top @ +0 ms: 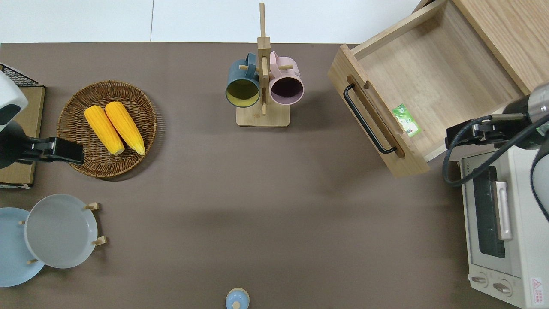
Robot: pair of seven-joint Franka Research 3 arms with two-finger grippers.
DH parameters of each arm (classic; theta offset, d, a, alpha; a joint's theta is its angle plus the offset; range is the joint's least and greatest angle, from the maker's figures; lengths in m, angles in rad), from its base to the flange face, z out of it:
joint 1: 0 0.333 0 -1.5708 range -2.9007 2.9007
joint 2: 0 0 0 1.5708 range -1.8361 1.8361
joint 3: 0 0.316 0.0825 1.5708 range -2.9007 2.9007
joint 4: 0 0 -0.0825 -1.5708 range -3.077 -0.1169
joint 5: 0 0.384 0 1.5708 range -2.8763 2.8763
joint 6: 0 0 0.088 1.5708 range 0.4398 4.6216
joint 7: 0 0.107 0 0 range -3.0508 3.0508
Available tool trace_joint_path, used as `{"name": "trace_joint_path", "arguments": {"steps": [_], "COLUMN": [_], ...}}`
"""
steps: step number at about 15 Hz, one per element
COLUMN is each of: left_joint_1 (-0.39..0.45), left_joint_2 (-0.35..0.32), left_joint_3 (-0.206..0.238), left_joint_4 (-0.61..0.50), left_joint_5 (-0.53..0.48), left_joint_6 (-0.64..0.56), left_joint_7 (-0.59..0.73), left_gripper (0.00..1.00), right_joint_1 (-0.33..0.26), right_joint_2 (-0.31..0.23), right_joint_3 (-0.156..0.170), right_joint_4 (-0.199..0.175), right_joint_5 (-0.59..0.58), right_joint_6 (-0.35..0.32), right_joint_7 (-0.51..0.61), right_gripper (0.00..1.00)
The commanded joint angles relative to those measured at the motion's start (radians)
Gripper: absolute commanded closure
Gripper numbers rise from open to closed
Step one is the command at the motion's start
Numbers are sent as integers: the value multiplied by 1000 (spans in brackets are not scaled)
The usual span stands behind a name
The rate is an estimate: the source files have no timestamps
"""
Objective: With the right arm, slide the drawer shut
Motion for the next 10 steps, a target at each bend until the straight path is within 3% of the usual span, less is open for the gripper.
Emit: {"name": "trace_joint_path", "arguments": {"steps": [1, 10], "left_joint_1": [4, 4], "left_joint_2": [11, 11], "left_joint_3": [-6, -6], "left_joint_4": [24, 26], "left_joint_5": [17, 17], "left_joint_6": [-20, -20], "left_joint_7": [10, 10], "left_gripper": [5, 7], "right_joint_1": [4, 17], "right_joint_2": [-13, -12], "right_joint_3": [-7, 1], "right_joint_4": [-27, -27], "right_joint_5": [-1, -84], "right_joint_6": [9, 15], "right_joint_7": [-15, -19], "right_gripper": [15, 15]}}
